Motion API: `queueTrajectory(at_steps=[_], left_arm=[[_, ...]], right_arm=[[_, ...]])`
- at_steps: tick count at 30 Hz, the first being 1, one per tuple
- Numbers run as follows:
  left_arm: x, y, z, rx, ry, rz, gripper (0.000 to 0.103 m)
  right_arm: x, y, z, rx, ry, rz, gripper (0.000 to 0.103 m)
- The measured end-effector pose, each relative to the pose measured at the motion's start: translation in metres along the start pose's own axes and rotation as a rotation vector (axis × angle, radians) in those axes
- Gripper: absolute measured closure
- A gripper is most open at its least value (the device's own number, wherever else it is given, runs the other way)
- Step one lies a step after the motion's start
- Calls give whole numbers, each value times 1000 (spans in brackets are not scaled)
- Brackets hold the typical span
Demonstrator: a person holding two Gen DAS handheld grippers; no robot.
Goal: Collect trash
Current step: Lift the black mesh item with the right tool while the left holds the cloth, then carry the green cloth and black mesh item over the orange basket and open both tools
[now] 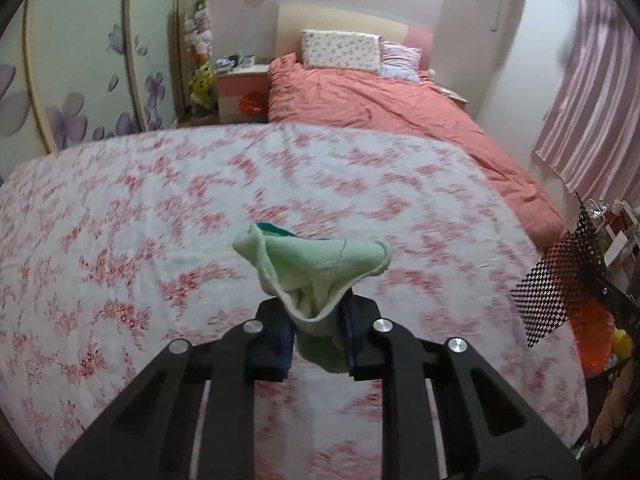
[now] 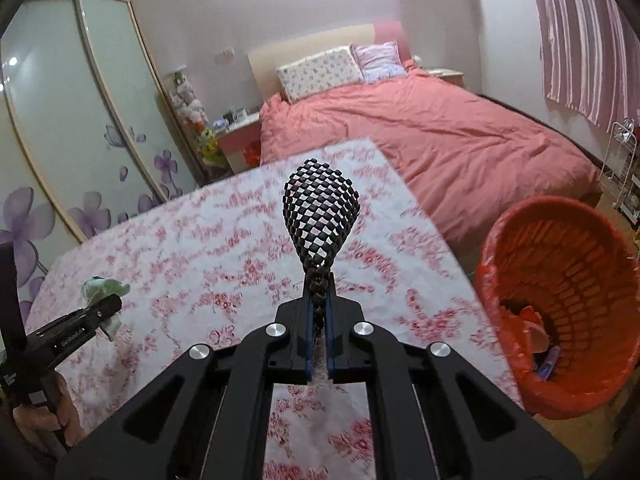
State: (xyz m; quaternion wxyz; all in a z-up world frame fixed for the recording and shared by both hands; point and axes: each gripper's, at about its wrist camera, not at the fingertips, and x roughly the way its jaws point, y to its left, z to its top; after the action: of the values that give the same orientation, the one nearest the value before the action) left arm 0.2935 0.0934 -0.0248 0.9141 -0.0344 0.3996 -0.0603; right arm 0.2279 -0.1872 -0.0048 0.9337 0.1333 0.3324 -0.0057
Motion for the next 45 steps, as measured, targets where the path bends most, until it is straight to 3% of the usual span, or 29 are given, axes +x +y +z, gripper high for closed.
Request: queueTrajectory(at_steps=[10, 23, 33, 43, 45], left_arm=[[-42, -78, 4, 98, -67, -90, 83], [-63, -179, -6, 241, -109, -171, 82], [-51, -256, -17, 327, -67, -273, 82], [-14, -333, -30, 394, 5, -400, 81], [-6, -346, -33, 405, 18, -415, 77]], right_arm=[[-52, -31, 8, 34, -106, -37, 98], [-79, -83, 9, 105, -181, -106, 98], [-78, -128, 8, 174, -195, -153, 98], [-61, -178, 9, 246, -169, -181, 98], [-55, -187, 10, 254, -158, -174, 98]])
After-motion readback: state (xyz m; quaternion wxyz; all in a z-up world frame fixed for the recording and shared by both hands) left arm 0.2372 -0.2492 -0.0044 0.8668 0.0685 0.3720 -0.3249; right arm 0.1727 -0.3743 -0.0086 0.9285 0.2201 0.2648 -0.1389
